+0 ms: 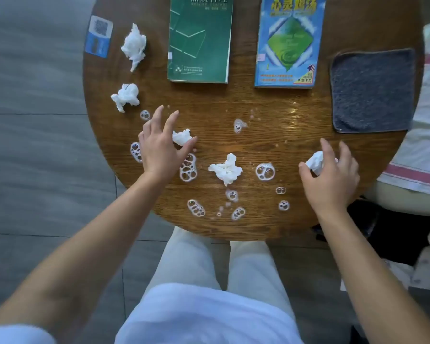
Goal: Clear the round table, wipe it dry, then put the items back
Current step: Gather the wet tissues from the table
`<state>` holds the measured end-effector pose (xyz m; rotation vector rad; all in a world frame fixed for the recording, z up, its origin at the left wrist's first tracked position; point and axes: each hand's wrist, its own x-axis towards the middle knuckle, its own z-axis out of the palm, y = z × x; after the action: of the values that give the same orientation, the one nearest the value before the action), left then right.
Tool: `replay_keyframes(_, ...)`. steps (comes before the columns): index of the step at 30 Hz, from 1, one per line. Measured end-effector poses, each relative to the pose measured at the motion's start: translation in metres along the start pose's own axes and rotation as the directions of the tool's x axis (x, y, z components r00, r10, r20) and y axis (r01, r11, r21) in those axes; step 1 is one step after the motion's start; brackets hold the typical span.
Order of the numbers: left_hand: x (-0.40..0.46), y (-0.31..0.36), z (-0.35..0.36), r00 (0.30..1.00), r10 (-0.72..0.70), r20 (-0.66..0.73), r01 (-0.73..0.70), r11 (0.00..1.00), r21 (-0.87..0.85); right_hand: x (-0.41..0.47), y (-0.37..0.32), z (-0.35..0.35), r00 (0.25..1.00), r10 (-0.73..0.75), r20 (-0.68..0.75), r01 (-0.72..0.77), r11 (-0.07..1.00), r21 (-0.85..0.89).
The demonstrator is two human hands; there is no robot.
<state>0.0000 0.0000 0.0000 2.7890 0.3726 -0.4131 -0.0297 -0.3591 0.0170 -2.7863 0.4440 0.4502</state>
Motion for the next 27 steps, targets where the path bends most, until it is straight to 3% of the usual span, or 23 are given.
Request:
replay_keyframes(3,-0.001,-0.001,0.007,0.999,-0.039,0.03,0.037,0.997,0.066,0.0,0.003,0.001,0.998,0.051,-0.023,-0.051,0.998,-0.022)
replay_keyframes(17,0.006,0.005,0.018,0.997,-0.082,-0.015,0.081,0.996,-0.042,0.017,0.01,0.009,0.988,0.115,0.101,-0.11,0.992,-0.055)
replay_keyframes(23,0.004,0.012,0.006,0.99,-0.139,-0.039,0.13,0.975,-0.179,0.031,0.009,0.004,0.985,0.15,0.088,-0.156,0.986,0.058)
replay_keyframes(27,-0.007,0.032,-0.018,0.981,-0.18,-0.075,0.141,0.921,-0.364,0.027,-0.007,-0.016,0.998,0.06,0.009,-0.06,0.969,0.241)
